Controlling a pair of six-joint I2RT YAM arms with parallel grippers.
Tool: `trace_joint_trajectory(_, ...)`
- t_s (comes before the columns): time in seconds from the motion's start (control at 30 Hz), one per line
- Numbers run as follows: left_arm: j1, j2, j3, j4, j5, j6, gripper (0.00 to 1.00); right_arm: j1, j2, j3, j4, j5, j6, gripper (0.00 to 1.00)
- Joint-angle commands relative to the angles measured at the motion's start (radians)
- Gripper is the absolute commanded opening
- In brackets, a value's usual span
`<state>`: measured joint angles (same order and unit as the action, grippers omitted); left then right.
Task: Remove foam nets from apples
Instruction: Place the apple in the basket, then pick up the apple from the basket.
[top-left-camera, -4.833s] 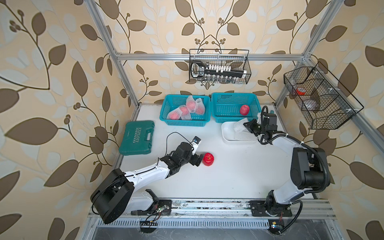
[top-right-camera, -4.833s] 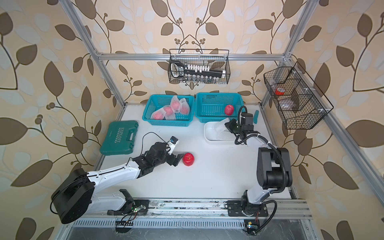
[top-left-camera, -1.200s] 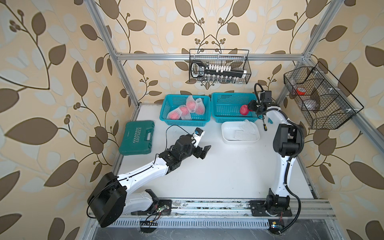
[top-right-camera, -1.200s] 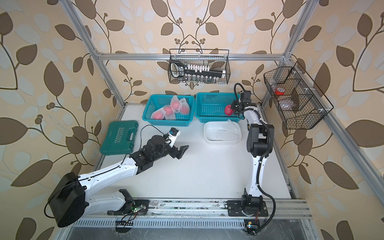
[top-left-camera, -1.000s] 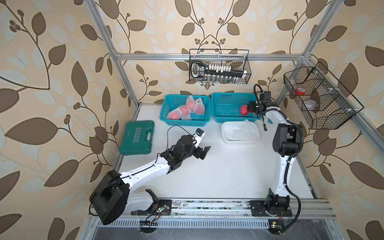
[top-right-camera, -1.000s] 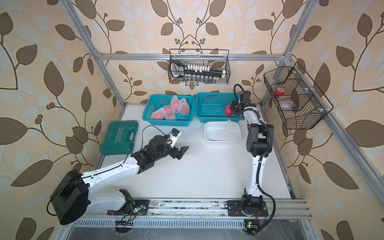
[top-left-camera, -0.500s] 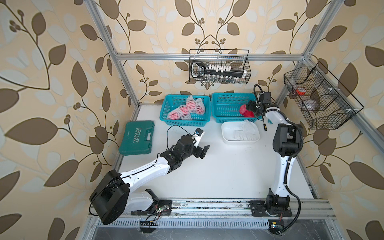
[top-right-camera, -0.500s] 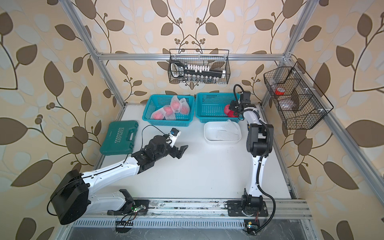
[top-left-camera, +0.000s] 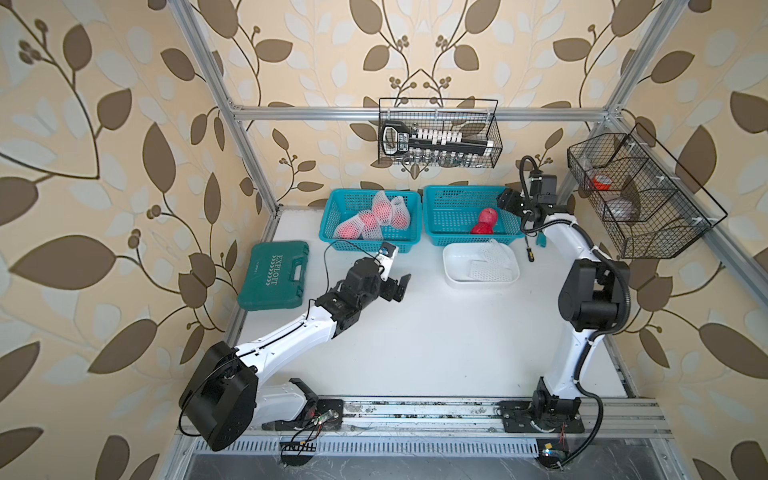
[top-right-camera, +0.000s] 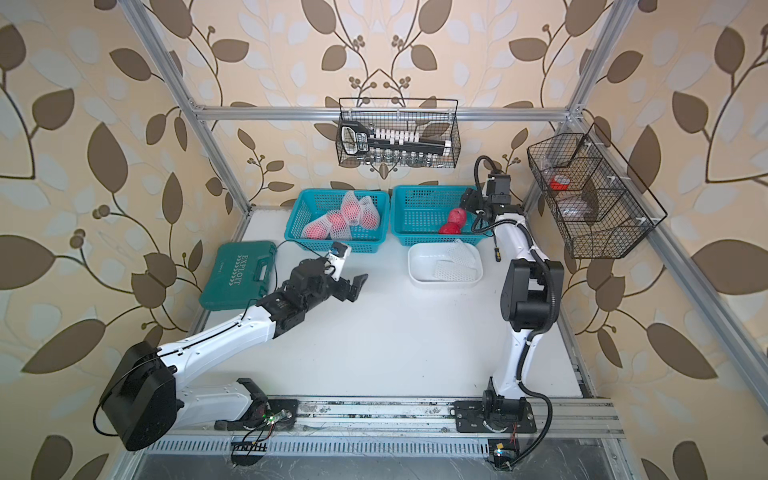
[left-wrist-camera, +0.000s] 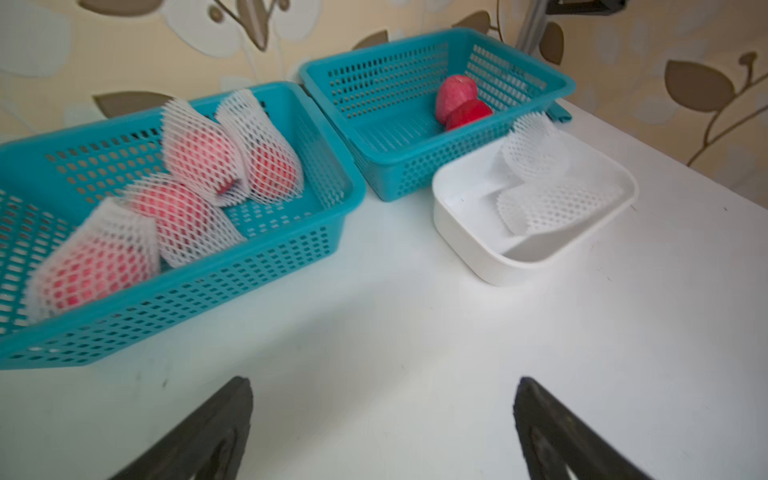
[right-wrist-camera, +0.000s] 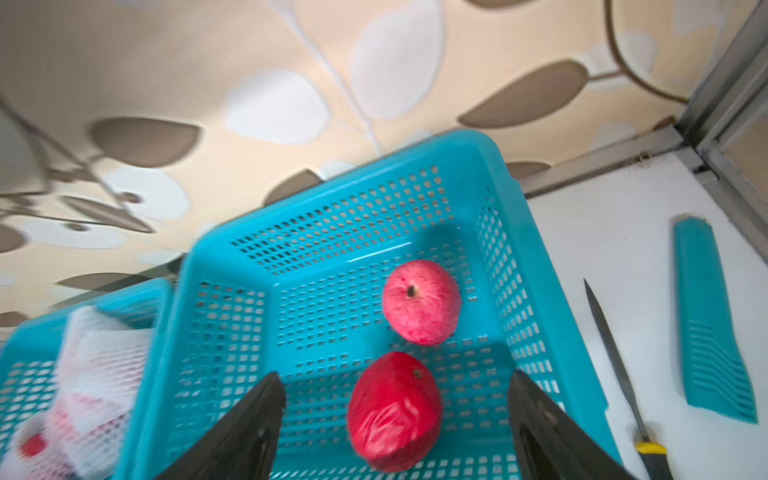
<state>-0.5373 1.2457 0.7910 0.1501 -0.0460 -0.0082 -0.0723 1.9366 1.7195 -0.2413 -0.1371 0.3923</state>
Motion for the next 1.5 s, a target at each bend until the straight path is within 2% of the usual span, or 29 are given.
trace_joint_trajectory(0.0,0.115,0.009,0.128,-0.014,0.074,-0.072,0.99,0.050,-0.160,-0.132,0.131,-0.125,0.010,0.85)
trace_joint_trajectory(0.2,0.277,0.236,0.477,-0.243,0.237,-0.119,0.99,0.199,-0.496,-0.652,0.546,-0.120,-0.015,0.89)
trace_joint_trajectory(0.3,0.287,0.341,0.602,-0.322,0.262,-0.077,0.99,0.285,-0.608,-0.876,0.708,-0.037,-0.062,0.91)
trace_joint_trajectory(0.4,0.291,0.432,0.711,-0.411,0.247,-0.046,0.99,0.343,-0.671,-1.023,0.768,0.037,-0.070,0.91)
trace_joint_trajectory(0.5,0.310,0.525,0.829,-0.530,0.255,-0.029,0.99,0.387,-0.692,-1.130,0.823,0.056,-0.050,0.91)
trace_joint_trajectory(0.6,0.326,0.616,0.963,-0.685,0.223,0.014,0.99,0.447,-0.670,-1.184,0.854,0.092,-0.066,0.91)
trace_joint_trajectory(0.67,0.330,0.656,1.006,-0.724,0.206,0.075,0.99,0.481,-0.628,-1.213,0.913,0.081,-0.084,0.91)
trace_joint_trajectory(0.73,0.343,0.702,1.067,-0.786,0.202,0.111,0.99,0.510,-0.581,-1.209,0.937,0.078,-0.090,0.91)
trace_joint_trajectory(0.97,0.360,0.883,1.356,-1.050,0.071,0.268,0.97,0.565,-0.493,-1.158,0.919,0.077,-0.100,0.91)
trace_joint_trajectory(1.07,0.375,0.924,1.403,-1.092,0.055,0.377,0.99,0.565,-0.488,-1.169,0.932,0.094,-0.095,0.92)
trace_joint_trajectory(1.2,0.401,0.959,1.441,-1.120,0.105,0.461,0.99,0.565,-0.474,-1.153,0.925,0.064,-0.093,0.92)
trace_joint_trajectory(1.47,0.453,1.067,1.533,-1.139,0.146,0.507,0.99,0.566,-0.477,-1.153,0.929,0.043,-0.079,0.92)
